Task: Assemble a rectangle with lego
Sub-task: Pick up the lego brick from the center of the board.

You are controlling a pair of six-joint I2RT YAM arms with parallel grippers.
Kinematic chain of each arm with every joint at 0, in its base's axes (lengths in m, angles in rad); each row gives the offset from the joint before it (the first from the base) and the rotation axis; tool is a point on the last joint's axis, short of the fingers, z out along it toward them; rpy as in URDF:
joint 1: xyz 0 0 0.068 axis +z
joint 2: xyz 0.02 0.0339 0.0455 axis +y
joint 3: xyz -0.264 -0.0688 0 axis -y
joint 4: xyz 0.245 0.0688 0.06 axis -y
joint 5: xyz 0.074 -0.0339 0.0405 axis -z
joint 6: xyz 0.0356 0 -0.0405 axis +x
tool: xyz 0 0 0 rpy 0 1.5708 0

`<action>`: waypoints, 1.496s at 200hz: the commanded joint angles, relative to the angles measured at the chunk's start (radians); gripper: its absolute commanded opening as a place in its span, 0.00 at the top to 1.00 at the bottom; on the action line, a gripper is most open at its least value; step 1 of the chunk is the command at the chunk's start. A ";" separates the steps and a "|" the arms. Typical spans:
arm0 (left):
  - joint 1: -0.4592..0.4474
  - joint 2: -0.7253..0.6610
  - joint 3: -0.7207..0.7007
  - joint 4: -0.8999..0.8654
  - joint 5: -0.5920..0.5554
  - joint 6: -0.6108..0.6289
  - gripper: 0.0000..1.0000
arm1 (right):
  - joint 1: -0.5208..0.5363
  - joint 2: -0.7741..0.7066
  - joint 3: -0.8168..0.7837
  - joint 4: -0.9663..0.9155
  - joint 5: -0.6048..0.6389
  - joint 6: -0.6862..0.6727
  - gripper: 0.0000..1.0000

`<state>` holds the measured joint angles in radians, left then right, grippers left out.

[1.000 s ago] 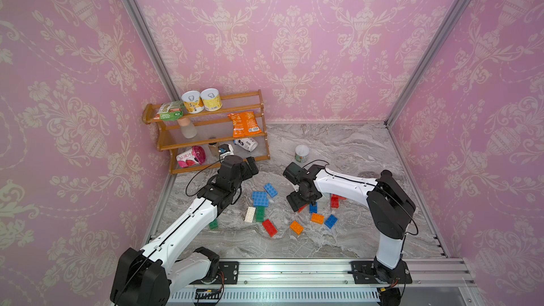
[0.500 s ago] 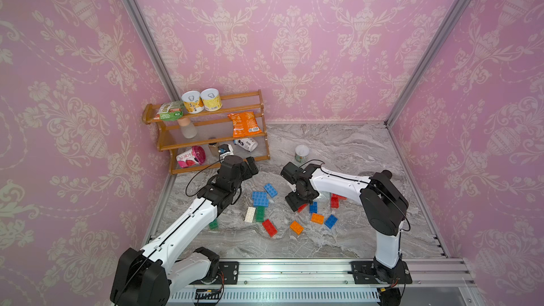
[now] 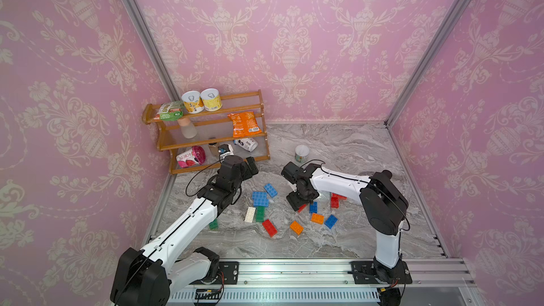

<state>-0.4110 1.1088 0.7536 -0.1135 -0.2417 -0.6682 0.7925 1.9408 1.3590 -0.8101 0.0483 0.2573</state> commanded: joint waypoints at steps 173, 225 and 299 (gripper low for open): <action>-0.008 0.000 0.003 -0.016 -0.039 -0.012 0.01 | -0.006 -0.002 -0.054 0.019 -0.048 0.019 0.23; -0.008 0.003 0.007 -0.015 -0.040 -0.012 0.01 | -0.008 -0.017 -0.063 0.025 -0.048 0.020 0.28; -0.008 0.011 0.008 -0.011 -0.021 -0.012 0.01 | -0.008 -0.028 -0.044 0.035 -0.058 0.023 0.24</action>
<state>-0.4110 1.1091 0.7536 -0.1135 -0.2527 -0.6716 0.7918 1.9388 1.3113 -0.7803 0.0032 0.2653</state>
